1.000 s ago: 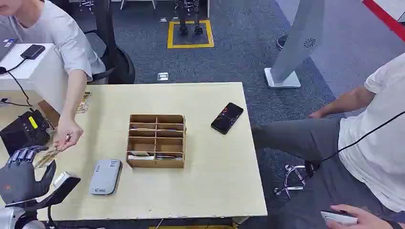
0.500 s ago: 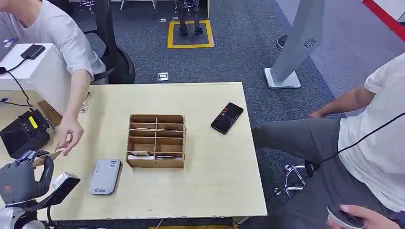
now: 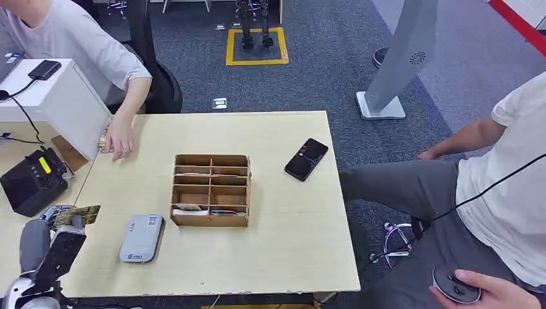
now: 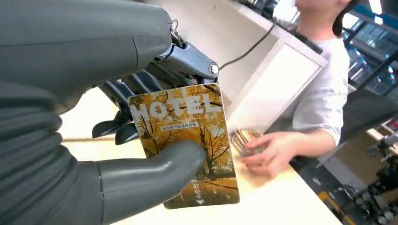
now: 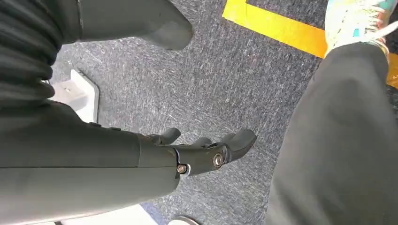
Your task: Pass the card to the sensor for recognition and then transmit it.
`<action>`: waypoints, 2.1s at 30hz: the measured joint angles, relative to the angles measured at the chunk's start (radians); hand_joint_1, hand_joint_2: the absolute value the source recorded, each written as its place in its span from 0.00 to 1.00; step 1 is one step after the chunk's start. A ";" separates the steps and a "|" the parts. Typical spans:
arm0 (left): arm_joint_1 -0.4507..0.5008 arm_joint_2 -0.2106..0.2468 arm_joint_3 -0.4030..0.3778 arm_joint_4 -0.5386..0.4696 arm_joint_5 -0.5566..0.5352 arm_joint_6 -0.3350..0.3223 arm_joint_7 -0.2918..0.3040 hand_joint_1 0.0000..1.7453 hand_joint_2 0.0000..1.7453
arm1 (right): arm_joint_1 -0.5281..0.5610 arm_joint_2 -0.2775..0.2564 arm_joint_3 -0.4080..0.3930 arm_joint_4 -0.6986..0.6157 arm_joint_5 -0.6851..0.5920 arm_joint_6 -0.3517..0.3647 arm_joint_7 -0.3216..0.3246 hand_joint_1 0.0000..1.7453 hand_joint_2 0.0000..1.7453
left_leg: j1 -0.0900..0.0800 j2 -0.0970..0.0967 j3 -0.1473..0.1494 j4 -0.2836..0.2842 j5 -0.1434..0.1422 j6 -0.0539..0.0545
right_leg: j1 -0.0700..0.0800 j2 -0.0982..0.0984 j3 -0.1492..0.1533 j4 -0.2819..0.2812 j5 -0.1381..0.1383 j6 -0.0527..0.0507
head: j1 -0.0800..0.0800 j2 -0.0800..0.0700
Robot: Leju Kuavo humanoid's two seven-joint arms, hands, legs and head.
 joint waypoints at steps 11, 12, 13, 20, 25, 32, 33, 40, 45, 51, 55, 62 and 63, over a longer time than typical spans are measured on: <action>-0.004 -0.016 0.006 0.000 0.309 -0.202 0.175 1.00 1.00 | 0.000 0.001 0.000 0.000 -0.007 -0.011 0.018 0.00 1.00 | 0.000 0.000 0.000 0.000 0.000 0.000 | 0.000 0.000 0.000 0.000 0.000 0.000 | 0.000 0.000; -0.005 -0.016 0.006 0.002 0.307 -0.199 0.185 1.00 1.00 | 0.000 0.002 0.000 0.000 -0.009 -0.011 0.018 0.00 1.00 | 0.000 0.000 0.000 0.000 0.000 0.000 | 0.000 0.000 0.000 0.000 0.000 0.000 | 0.000 0.000; -0.008 -0.016 0.006 0.005 0.299 -0.193 0.196 1.00 1.00 | 0.000 0.002 0.000 0.000 -0.010 -0.011 0.019 0.00 1.00 | 0.000 0.000 0.000 0.000 0.000 0.000 | 0.000 0.000 0.000 0.000 0.000 0.000 | 0.000 0.000; -0.021 -0.016 0.005 0.046 0.270 -0.181 0.231 1.00 1.00 | 0.000 0.005 0.000 0.000 -0.011 -0.011 0.019 0.00 1.00 | 0.000 0.000 0.000 0.000 0.000 0.000 | 0.000 0.000 0.000 0.000 0.000 0.000 | 0.000 0.000; -0.021 -0.018 -0.002 0.066 0.249 -0.177 0.231 1.00 1.00 | 0.000 0.007 0.000 0.000 -0.011 -0.011 0.019 0.00 1.00 | 0.000 0.000 0.000 0.000 0.000 0.000 | 0.000 0.000 0.000 0.000 0.000 0.000 | 0.000 0.000; -0.022 -0.027 -0.028 0.088 0.205 -0.172 0.241 1.00 1.00 | 0.000 0.008 0.000 0.000 -0.011 -0.011 0.019 0.00 1.00 | 0.000 0.000 0.000 0.000 0.000 0.000 | 0.000 0.000 0.000 0.000 0.000 0.000 | 0.000 0.000; -0.022 -0.028 -0.031 0.090 0.205 -0.175 0.242 1.00 1.00 | 0.000 0.008 0.000 0.000 -0.011 -0.011 0.018 0.00 1.00 | 0.000 0.000 0.000 0.000 0.000 0.000 | 0.000 0.000 0.000 0.000 0.000 0.000 | 0.000 0.000; -0.014 -0.032 -0.035 0.087 0.383 -0.266 0.253 1.00 1.00 | 0.000 0.008 0.000 0.000 -0.010 -0.015 0.018 0.00 1.00 | 0.000 0.000 0.000 0.000 0.000 0.000 | 0.000 0.000 0.000 0.000 0.000 0.000 | 0.000 0.000; 0.002 -0.019 -0.034 0.069 0.437 -0.300 0.272 1.00 1.00 | 0.000 0.008 0.000 0.000 -0.010 -0.018 0.018 0.00 1.00 | 0.000 0.000 0.000 0.000 0.000 0.000 | 0.000 0.000 0.000 0.000 0.000 0.000 | 0.000 0.000; 0.015 -0.016 -0.035 0.059 0.449 -0.310 0.283 1.00 1.00 | 0.000 0.009 0.000 0.000 -0.010 -0.019 0.014 0.00 1.00 | 0.000 0.000 0.000 0.000 0.000 0.000 | 0.000 0.000 0.000 0.000 0.000 0.000 | 0.000 0.000; 0.022 -0.015 -0.040 0.053 0.455 -0.309 0.285 1.00 1.00 | 0.000 0.009 0.000 0.000 -0.010 -0.020 0.014 0.00 1.00 | 0.000 0.000 0.000 0.000 0.000 0.001 | 0.000 0.000 0.000 0.000 0.000 0.000 | 0.000 0.000; 0.024 -0.014 -0.043 0.050 0.456 -0.309 0.285 1.00 1.00 | 0.000 0.009 0.000 0.000 -0.010 -0.020 0.013 0.00 1.00 | 0.000 0.000 0.000 0.000 0.000 0.001 | 0.000 0.000 0.000 0.000 0.000 0.000 | 0.000 0.000; 0.024 -0.014 -0.043 0.049 0.456 -0.309 0.285 1.00 1.00 | 0.000 0.009 0.000 0.000 -0.010 -0.020 0.013 0.00 1.00 | 0.000 0.000 0.000 0.000 0.000 0.001 | 0.000 0.000 0.000 0.000 0.000 0.000 | 0.000 0.000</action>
